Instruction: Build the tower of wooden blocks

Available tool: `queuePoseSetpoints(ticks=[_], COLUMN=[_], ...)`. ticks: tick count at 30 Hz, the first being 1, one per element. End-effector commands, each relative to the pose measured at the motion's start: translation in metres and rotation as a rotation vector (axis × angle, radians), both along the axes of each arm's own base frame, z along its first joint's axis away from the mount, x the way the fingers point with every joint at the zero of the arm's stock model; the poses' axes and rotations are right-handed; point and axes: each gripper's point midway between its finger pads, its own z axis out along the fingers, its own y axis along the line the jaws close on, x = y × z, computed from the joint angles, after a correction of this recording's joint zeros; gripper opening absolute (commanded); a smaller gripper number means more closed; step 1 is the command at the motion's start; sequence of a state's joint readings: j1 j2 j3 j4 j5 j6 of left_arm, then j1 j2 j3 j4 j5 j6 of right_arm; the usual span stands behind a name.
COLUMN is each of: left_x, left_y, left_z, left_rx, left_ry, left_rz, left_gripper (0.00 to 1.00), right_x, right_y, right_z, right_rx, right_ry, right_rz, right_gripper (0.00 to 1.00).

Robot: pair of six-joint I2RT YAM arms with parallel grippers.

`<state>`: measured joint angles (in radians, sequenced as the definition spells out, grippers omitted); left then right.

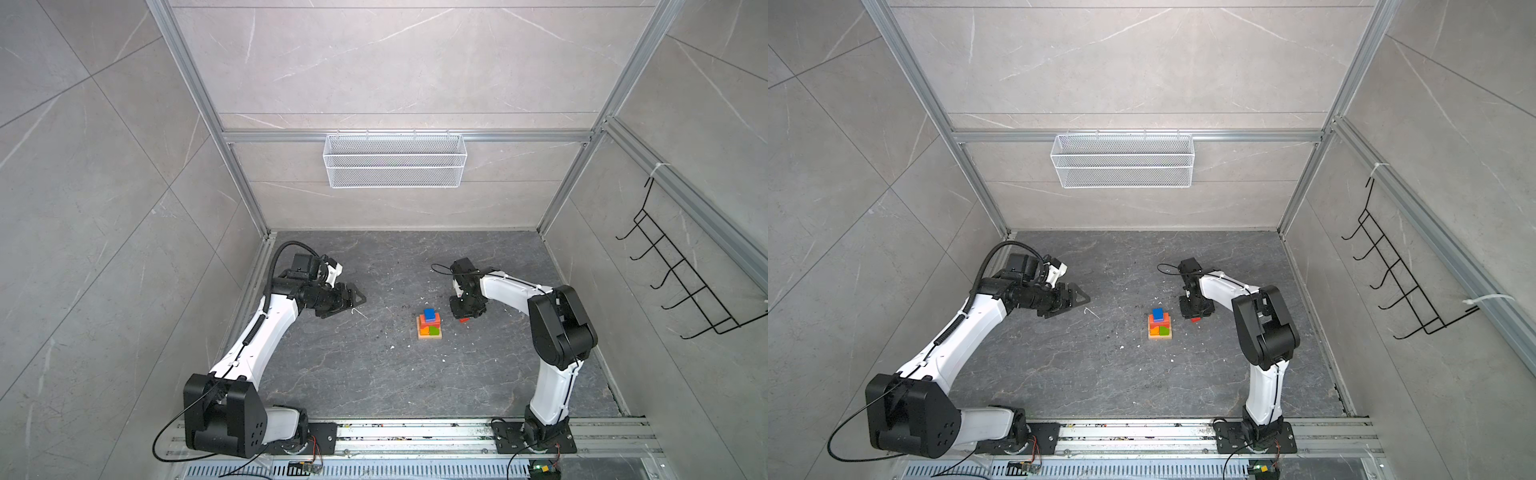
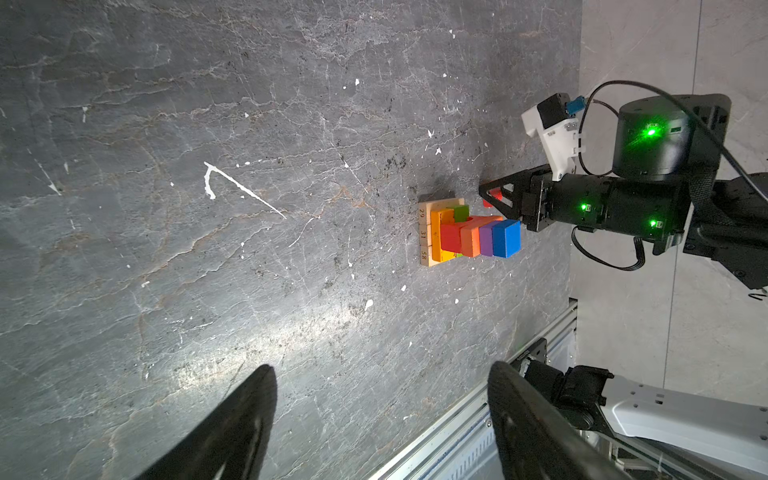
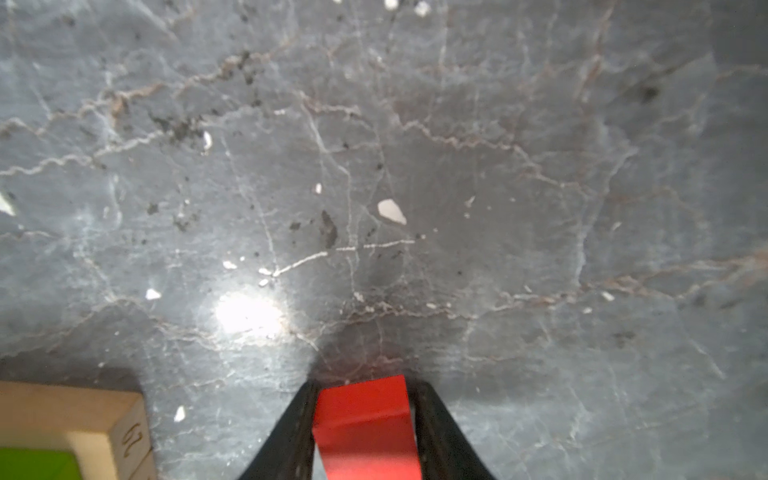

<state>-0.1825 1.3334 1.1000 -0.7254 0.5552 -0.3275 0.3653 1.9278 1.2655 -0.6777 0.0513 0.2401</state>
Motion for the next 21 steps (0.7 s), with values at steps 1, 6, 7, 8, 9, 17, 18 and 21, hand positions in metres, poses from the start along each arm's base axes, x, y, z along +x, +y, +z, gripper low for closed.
queuePoseSetpoints(ticks=[1, 6, 7, 8, 9, 17, 18, 21], left_x=[0.0, 0.0, 0.0, 0.0, 0.0, 0.0, 0.0, 0.0], left_y=[-0.001, -0.001, -0.001, -0.001, -0.001, -0.001, -0.001, -0.001], left_z=[0.004, 0.004, 0.004, 0.004, 0.004, 0.004, 0.004, 0.005], left_rx=[-0.004, -0.004, -0.004, -0.004, -0.004, -0.005, -0.006, -0.005], left_ry=[-0.02, -0.021, -0.021, -0.022, -0.021, -0.022, -0.021, -0.022], left_rz=[-0.025, -0.024, -0.024, -0.026, -0.025, -0.025, -0.025, -0.026], left_gripper=[0.82, 0.82, 0.82, 0.82, 0.82, 0.82, 0.82, 0.82], right_x=[-0.02, -0.034, -0.035, -0.035, -0.035, -0.035, -0.035, -0.035], right_y=[-0.014, -0.015, -0.017, -0.017, -0.018, -0.015, -0.014, -0.013], right_z=[-0.012, -0.018, -0.018, -0.017, -0.015, -0.012, -0.012, -0.011], right_rx=[-0.025, 0.001, -0.002, -0.003, -0.002, 0.009, 0.01, 0.007], right_ry=[0.054, 0.068, 0.063, 0.057, 0.054, 0.057, 0.061, 0.069], right_rz=[-0.135, -0.239, -0.247, -0.25, -0.249, -0.211, -0.199, -0.176], right_gripper=[0.09, 0.07, 0.11, 0.14, 0.16, 0.3, 0.3, 0.27])
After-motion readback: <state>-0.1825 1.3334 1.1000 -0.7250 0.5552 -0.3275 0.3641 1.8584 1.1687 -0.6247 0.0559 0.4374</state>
